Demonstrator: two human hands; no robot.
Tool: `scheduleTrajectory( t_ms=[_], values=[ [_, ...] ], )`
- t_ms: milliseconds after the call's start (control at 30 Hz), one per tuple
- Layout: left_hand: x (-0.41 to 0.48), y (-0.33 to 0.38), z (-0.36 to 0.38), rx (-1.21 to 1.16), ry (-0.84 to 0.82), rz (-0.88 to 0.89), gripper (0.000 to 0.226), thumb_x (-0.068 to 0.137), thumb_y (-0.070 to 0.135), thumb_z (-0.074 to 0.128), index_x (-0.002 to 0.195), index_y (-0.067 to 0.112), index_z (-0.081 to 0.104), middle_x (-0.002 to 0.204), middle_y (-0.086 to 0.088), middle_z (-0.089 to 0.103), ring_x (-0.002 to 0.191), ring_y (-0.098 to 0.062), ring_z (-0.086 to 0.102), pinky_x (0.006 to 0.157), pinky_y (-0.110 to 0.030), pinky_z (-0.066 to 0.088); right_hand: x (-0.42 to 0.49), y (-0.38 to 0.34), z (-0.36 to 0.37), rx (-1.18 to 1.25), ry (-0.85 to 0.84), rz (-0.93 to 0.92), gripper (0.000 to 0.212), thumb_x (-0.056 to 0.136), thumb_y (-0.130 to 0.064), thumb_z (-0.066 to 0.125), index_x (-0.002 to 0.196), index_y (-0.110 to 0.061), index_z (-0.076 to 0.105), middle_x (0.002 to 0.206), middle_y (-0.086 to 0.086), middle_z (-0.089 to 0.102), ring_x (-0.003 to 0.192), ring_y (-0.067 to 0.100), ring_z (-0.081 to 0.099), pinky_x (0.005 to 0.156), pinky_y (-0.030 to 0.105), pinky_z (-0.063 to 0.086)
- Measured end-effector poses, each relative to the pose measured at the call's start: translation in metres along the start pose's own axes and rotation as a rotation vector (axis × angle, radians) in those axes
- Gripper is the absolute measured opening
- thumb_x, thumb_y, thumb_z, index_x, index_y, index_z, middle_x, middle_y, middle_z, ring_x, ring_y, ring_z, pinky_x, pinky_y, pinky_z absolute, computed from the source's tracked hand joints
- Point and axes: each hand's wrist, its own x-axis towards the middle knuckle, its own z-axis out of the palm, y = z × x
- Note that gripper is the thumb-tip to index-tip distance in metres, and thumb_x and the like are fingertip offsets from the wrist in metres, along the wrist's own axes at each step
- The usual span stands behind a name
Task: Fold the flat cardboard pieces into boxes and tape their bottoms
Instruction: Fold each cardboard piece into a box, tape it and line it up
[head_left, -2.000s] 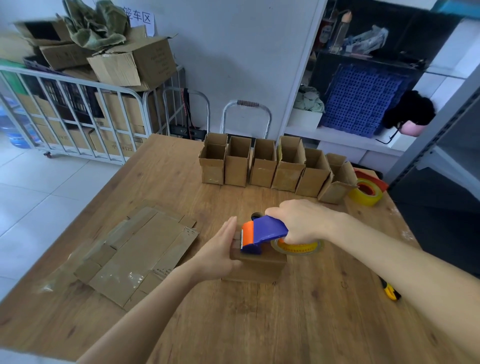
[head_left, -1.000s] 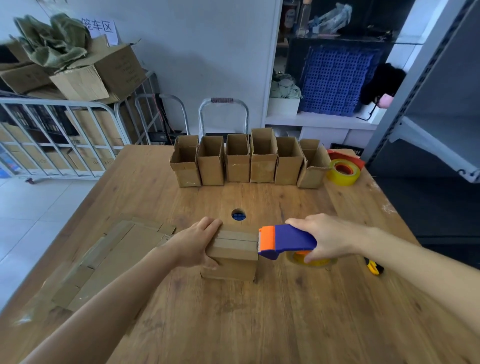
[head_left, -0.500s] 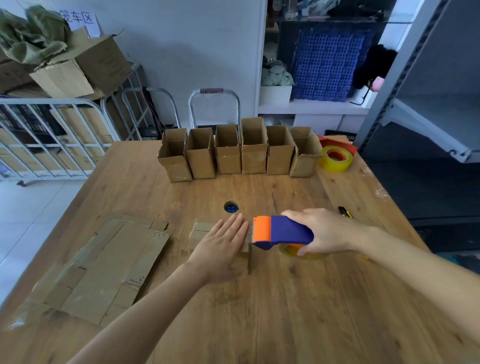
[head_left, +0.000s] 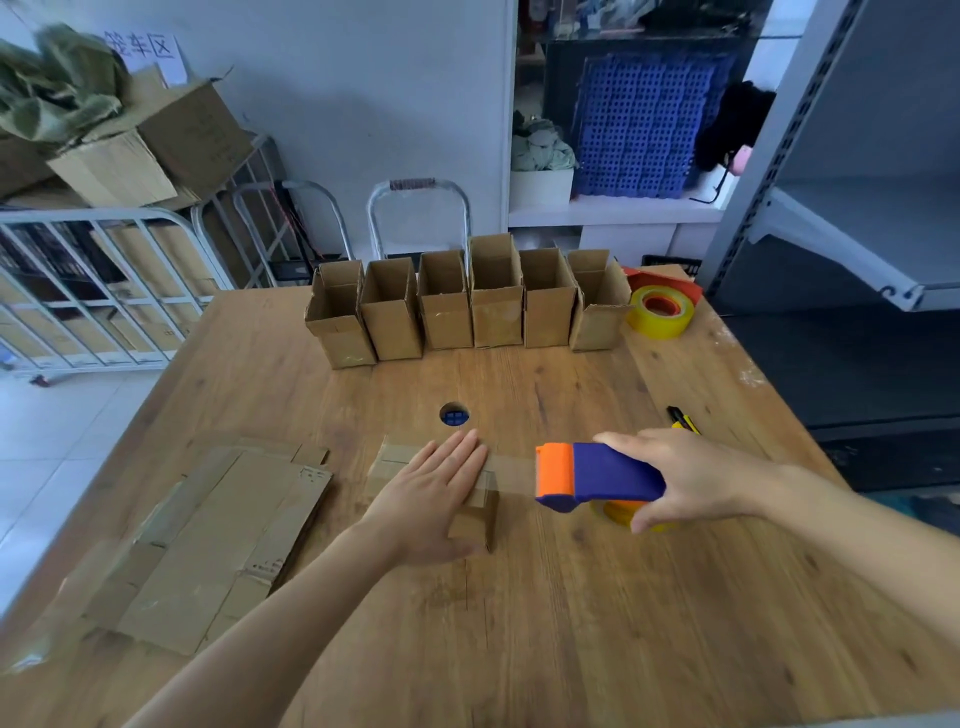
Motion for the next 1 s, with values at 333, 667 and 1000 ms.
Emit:
scheduleTrajectory(
  t_ms=[333,667,1000],
  values=[
    [0.011,0.008,-0.005,-0.372,0.081,-0.140,0.105,0.072,0.084,-0.006,0.155,0.021,0.009,0.161,0.005,0.012,0.147,-0.010,0.003,0.117,-0.027,-0.003,0.000,-0.021,0.004,-0.211,-0.063,0.108,0.085,0.072,-0.062,0.073,0.137,-0.031,0.029,0.101,-0.003,0.051,0.092,0.016,0.054,0.079,0.031,0.049],
    [0.036,0.027,-0.001,-0.196,0.199,-0.351,0.054,0.096,0.051,0.037,0.141,0.023,0.034,0.145,-0.002,0.037,0.139,-0.023,0.027,0.118,-0.038,0.011,0.035,-0.072,0.007,-0.381,-0.150,0.170,0.061,0.073,-0.050,0.078,0.110,-0.017,0.042,0.091,0.001,0.047,0.077,0.024,0.052,0.062,0.033,0.044],
    [0.035,0.026,0.000,-0.221,0.193,-0.336,0.051,0.096,0.046,0.037,0.141,0.023,0.034,0.146,0.000,0.036,0.141,-0.022,0.022,0.119,-0.040,0.005,0.055,-0.077,0.021,-0.481,-0.319,0.211,0.043,0.074,-0.040,0.078,0.104,-0.011,0.066,0.102,0.008,0.066,0.086,0.027,0.065,0.060,0.029,0.046]
  ],
)
